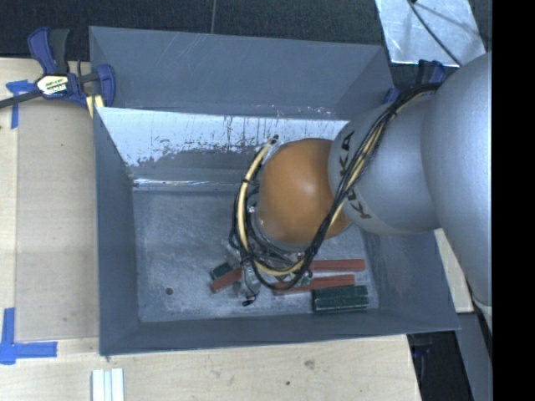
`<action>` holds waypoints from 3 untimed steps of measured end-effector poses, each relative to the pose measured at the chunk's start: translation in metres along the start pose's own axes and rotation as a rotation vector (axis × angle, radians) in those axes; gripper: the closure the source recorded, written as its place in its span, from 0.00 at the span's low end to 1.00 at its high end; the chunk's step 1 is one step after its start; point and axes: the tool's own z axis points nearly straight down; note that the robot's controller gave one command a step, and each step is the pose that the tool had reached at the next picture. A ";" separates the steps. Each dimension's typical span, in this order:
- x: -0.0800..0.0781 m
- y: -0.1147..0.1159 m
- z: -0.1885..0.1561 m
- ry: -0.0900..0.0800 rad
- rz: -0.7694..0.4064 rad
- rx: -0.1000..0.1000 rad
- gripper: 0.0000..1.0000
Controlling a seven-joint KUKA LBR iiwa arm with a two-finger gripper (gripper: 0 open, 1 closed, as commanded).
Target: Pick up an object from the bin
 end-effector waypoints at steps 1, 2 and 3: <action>-0.013 -0.028 -0.118 0.005 0.089 0.001 1.00; -0.013 -0.028 -0.118 0.005 0.092 0.001 0.00; -0.035 -0.031 0.001 0.004 0.072 0.000 0.00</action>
Offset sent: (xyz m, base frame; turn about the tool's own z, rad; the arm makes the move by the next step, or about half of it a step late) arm 0.0191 -0.0228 0.1175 0.0876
